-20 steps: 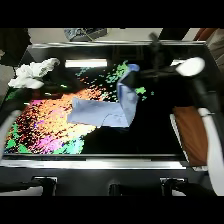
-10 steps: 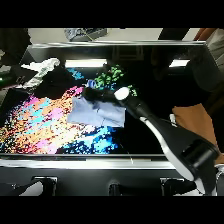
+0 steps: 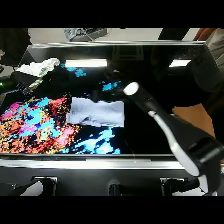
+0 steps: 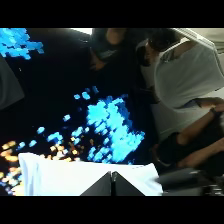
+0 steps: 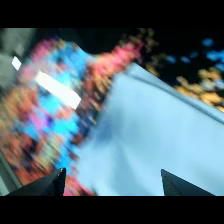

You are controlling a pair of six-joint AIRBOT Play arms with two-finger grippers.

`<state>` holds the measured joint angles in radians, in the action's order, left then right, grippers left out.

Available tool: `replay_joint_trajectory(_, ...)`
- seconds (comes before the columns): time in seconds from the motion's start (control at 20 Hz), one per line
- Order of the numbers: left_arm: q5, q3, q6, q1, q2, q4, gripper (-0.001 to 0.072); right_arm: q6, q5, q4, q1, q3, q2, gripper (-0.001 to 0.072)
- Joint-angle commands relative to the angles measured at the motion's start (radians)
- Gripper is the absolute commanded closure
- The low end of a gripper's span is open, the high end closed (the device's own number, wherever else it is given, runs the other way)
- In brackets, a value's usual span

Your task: Fold the shirts.

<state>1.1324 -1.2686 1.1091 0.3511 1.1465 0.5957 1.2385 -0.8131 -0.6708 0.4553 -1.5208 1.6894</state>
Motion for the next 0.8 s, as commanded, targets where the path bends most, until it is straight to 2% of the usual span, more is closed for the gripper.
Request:
replay_joint_trajectory(0.0,0.002,0.004,-0.013,0.001,-0.001,0.000,0.0669,0.150,-0.475,-0.487,-0.198,0.001,-0.068,0.0019)
replay_joint_trajectory(0.05,0.002,0.004,-0.013,0.001,-0.001,0.000,0.0668,0.190,-0.542,-0.575,-0.243,0.014,-0.066,0.0035)
replay_joint_trajectory(0.1,0.002,0.004,-0.013,0.000,-0.001,0.000,0.0668,0.210,-0.540,-0.571,-0.278,0.045,-0.065,0.0044)
replay_joint_trajectory(0.15,0.002,0.004,-0.013,0.000,-0.001,0.000,0.0668,0.213,-0.499,-0.497,-0.302,0.088,-0.058,0.0081)
replay_joint_trajectory(0.25,0.002,0.004,-0.013,0.000,-0.001,0.000,0.0668,0.167,-0.376,-0.309,-0.306,0.149,-0.020,0.0089)
replay_joint_trajectory(0.35,0.002,0.004,-0.014,0.000,-0.001,0.000,0.0668,0.106,-0.276,-0.183,-0.286,0.159,0.048,0.0089)
replay_joint_trajectory(0.5,0.005,0.004,-0.014,0.000,-0.001,0.000,0.0668,0.049,-0.203,-0.002,-0.269,0.159,0.128,0.0099)
replay_joint_trajectory(0.6,0.004,0.004,-0.014,0.000,-0.001,0.000,0.0668,0.007,-0.204,0.059,-0.251,0.159,0.156,0.0116)
replay_joint_trajectory(0.65,0.004,0.004,-0.014,0.000,0.000,0.000,0.0668,0.003,-0.206,0.056,-0.240,0.159,0.163,0.0189)
replay_joint_trajectory(0.7,0.003,0.004,-0.014,0.000,0.000,0.000,0.0668,0.003,-0.205,0.053,-0.230,0.159,0.167,0.0344)
replay_joint_trajectory(0.75,0.004,0.004,-0.014,0.000,0.001,0.000,0.0668,-0.006,-0.207,0.059,-0.225,0.159,0.167,0.0560)
